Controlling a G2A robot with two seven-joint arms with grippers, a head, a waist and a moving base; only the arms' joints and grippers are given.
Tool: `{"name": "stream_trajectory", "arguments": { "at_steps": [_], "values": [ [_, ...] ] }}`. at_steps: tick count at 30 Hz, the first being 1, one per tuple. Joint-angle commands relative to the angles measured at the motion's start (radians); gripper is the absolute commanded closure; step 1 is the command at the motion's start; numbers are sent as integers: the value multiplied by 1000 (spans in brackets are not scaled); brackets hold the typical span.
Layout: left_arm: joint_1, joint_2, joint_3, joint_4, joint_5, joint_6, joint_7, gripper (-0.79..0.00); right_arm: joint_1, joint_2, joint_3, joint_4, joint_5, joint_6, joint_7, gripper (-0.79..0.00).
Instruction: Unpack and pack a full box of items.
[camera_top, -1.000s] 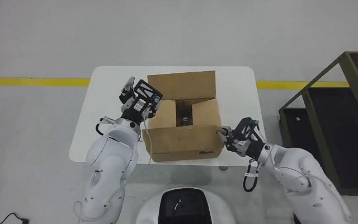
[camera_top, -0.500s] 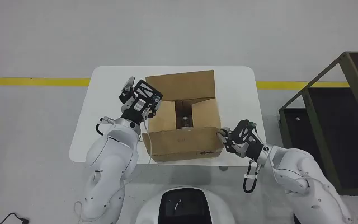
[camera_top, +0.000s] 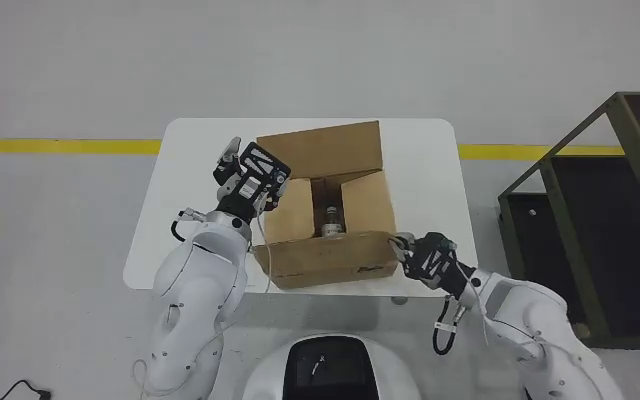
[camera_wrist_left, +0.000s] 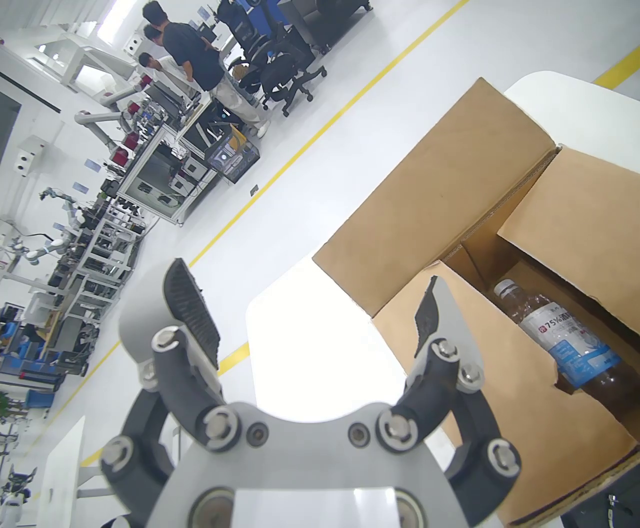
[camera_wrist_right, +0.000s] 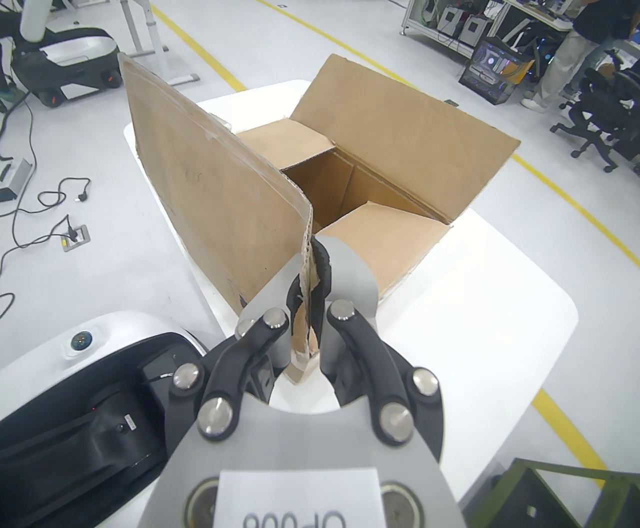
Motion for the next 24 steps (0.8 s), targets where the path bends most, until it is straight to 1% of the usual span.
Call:
{"name": "stream_trajectory", "arguments": {
  "at_steps": [1,3,11,15,20,24],
  "values": [
    [0,0,0,0,0,0,0,-785,-8,-1,-5,-1,-27,11,-22,0],
    [0,0,0,0,0,0,0,-785,-16,-1,-5,-4,-56,27,-43,0],
    [0,0,0,0,0,0,0,-785,-51,2,7,-30,-159,34,-119,0],
    [0,0,0,0,0,0,0,-785,-66,3,1,-43,-222,44,-139,0],
    [0,0,0,0,0,0,0,-785,-75,3,-3,-47,-267,42,-159,0],
    [0,0,0,0,0,0,0,-785,-75,4,-2,-47,-271,33,-165,0]
  ]
}}
